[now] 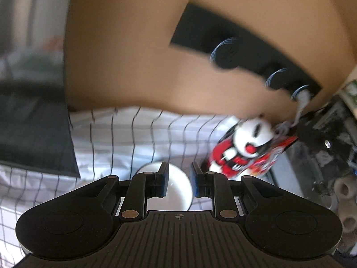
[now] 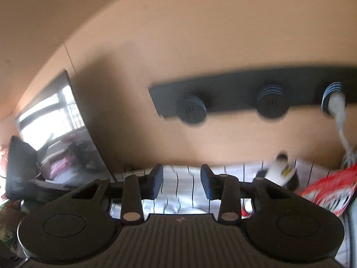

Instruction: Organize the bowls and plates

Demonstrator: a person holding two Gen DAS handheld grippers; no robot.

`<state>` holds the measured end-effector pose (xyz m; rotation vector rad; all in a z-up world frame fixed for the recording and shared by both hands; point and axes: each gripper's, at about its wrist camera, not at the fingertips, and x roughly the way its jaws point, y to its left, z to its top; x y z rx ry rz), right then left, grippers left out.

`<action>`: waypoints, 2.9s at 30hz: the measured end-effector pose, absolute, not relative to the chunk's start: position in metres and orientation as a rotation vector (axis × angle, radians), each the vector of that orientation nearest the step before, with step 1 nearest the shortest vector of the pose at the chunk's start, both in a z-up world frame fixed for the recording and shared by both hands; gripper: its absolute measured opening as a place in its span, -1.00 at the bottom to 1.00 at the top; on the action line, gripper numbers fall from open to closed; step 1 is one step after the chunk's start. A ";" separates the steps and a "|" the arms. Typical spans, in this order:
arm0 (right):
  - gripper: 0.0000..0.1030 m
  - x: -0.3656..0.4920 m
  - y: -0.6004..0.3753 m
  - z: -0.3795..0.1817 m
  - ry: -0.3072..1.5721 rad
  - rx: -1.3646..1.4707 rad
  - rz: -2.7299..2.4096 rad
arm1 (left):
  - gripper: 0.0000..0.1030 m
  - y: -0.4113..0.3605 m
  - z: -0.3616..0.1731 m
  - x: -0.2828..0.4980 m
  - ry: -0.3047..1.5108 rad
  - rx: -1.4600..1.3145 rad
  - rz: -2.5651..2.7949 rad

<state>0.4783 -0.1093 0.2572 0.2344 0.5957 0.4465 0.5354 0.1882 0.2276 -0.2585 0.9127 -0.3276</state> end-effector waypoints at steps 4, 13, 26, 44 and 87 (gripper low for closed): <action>-0.29 0.494 -0.107 0.210 0.691 0.206 0.438 | -0.56 0.183 0.179 0.574 1.055 -0.231 -0.318; -0.29 0.531 -0.096 0.114 0.909 0.171 0.403 | -0.56 0.180 0.092 0.644 1.246 -0.152 -0.273; -0.29 0.572 -0.078 0.028 1.158 0.426 0.350 | -0.56 0.179 0.041 0.665 1.351 -0.097 -0.322; -0.56 0.579 -0.055 -0.003 1.211 0.367 0.396 | -0.47 0.161 0.022 0.657 1.384 -0.115 -0.296; -0.47 0.530 -0.144 -0.012 1.193 0.419 0.149 | -0.59 0.067 -0.001 0.615 1.388 -0.077 -0.484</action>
